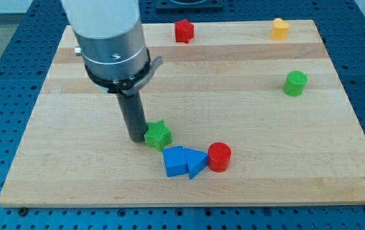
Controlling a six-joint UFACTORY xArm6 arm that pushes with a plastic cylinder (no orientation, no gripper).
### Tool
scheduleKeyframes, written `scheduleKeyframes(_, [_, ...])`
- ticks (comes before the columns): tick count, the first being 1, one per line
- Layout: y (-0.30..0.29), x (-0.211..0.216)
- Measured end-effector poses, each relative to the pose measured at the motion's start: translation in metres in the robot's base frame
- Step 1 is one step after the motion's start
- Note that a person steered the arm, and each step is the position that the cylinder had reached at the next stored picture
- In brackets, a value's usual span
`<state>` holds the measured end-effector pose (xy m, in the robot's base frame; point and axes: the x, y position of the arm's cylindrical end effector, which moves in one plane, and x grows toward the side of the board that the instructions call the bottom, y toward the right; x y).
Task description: Slide the hexagon to the left of the green star
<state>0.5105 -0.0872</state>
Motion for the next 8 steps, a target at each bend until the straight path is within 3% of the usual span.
scheduleKeyframes(3, [0.030, -0.001])
scheduleKeyframes(5, [-0.035, -0.082])
scheduleKeyframes(8, [-0.161, -0.166])
